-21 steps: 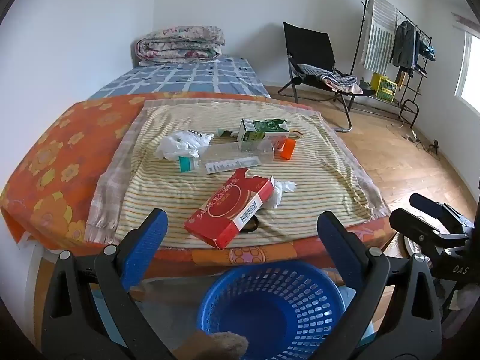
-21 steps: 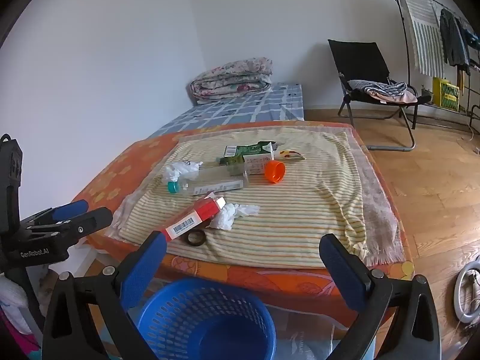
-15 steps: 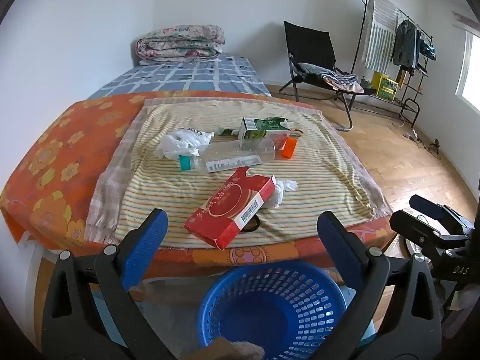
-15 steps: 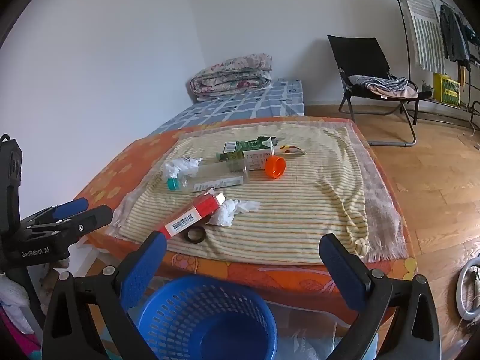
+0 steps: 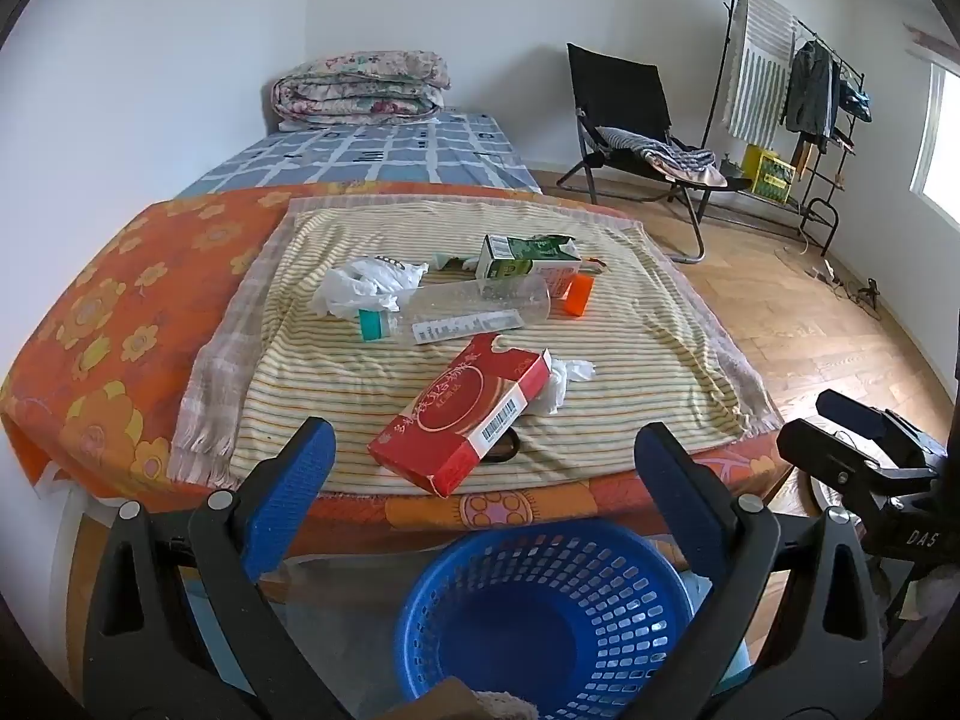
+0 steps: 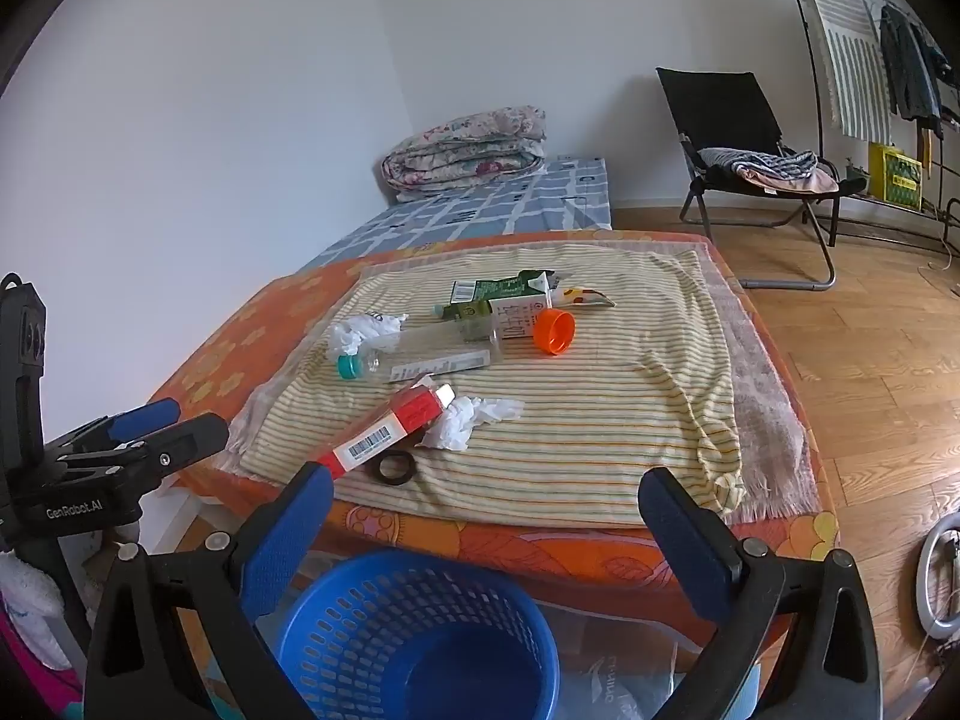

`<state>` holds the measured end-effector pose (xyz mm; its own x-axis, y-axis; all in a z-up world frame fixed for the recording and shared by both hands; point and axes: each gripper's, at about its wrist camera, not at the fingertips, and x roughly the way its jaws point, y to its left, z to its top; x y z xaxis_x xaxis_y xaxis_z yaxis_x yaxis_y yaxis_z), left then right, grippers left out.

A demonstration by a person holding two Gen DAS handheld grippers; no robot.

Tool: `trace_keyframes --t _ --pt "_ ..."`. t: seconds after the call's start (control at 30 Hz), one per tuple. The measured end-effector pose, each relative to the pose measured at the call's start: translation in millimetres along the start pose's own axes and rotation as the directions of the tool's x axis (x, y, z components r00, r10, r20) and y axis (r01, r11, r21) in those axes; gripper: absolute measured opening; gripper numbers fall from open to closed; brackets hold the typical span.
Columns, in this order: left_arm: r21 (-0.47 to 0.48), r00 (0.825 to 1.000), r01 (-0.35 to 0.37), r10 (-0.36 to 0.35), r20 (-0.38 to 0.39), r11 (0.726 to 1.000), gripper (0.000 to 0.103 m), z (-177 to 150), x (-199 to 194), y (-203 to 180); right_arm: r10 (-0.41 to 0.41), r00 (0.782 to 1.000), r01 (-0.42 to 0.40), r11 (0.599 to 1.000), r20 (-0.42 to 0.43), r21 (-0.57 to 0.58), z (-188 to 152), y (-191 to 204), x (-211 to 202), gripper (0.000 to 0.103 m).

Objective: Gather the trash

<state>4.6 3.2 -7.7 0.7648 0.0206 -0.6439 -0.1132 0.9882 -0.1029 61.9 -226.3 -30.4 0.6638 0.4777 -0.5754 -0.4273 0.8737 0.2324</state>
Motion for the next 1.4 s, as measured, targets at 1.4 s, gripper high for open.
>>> trace_keyframes --t 1.4 --pt "0.003 1.0 -0.001 0.001 0.001 1.0 0.102 -1.2 -2.8 -0.8 0.008 1.0 -0.008 1.0 -0.003 0.005 -1.2 -2.3 2.0 0.103"
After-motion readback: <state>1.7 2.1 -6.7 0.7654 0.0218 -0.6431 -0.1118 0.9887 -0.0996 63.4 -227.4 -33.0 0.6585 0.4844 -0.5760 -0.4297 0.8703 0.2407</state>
